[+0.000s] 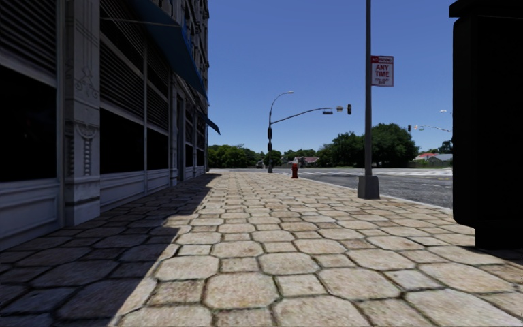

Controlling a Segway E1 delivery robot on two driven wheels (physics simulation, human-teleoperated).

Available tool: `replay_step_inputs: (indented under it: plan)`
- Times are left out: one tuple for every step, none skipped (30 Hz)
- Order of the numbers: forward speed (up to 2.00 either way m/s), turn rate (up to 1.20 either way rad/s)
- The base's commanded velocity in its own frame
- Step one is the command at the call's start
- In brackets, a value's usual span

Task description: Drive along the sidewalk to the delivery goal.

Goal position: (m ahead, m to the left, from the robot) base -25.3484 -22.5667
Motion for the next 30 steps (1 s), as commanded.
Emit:
replay_step_inputs:
  plan:
    - [2.00,0.00]
    - [2.00,0.00]
    - [2.00,0.00]
    - [2.00,0.00]
    - [2.00,0.00]
    - [2.00,0.00]
    - [2.00,0.00]
    - [2.00,0.00]
    - [2.00,0.00]
    - [2.00,0.00]
    - [2.00,0.00]
    - [2.00,0.00]
    - [2.00,0.00]
    - [2.00,0.00]
    - [2.00,0.00]
    - [2.00,0.00]
    - [2.00,0.00]
    - [2.00,0.00]
    - [2.00,0.00]
    - [2.00,0.00]
    - [2.00,0.00]
    - [2.00,0.00]
    - [2.00,0.00]
    - [2.00,0.00]
    - [2.00,0.00]
    - [2.00,0.00]
    - [2.00,0.00]
    - [2.00,0.00]
    - [2.00,0.00]
    - [2.00,0.00]
